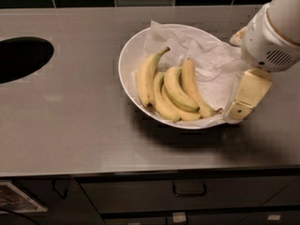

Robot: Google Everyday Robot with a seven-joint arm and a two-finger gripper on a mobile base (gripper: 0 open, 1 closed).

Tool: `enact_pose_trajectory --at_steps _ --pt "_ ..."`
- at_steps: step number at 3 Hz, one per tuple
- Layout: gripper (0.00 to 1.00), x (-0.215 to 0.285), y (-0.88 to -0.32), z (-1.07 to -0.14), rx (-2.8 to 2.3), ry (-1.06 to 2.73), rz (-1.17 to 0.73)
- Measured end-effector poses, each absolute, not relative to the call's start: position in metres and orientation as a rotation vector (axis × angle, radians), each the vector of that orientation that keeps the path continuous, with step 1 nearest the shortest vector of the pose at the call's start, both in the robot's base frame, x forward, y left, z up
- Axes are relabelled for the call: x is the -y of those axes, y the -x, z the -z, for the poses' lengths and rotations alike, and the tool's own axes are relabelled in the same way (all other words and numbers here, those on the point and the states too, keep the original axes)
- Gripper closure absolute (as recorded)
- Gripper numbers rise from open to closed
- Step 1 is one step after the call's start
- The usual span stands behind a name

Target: Pick banana from white bowl

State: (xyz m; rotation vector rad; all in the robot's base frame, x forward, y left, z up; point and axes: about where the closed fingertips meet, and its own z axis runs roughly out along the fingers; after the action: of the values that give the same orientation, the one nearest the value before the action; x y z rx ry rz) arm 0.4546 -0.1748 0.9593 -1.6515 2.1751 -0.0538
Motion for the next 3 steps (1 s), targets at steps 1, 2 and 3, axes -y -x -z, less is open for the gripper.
enact_pose_trajectory --at_steps 1,2,3 --pt "0.00 0.166 -0.458 -0.957 -2.206 1.639 0.065" --pt "0.00 0.150 -0.465 -0.947 -2.248 1.630 0.097" --pt "0.00 0.139 -0.473 -0.932 -2.308 1.567 0.094"
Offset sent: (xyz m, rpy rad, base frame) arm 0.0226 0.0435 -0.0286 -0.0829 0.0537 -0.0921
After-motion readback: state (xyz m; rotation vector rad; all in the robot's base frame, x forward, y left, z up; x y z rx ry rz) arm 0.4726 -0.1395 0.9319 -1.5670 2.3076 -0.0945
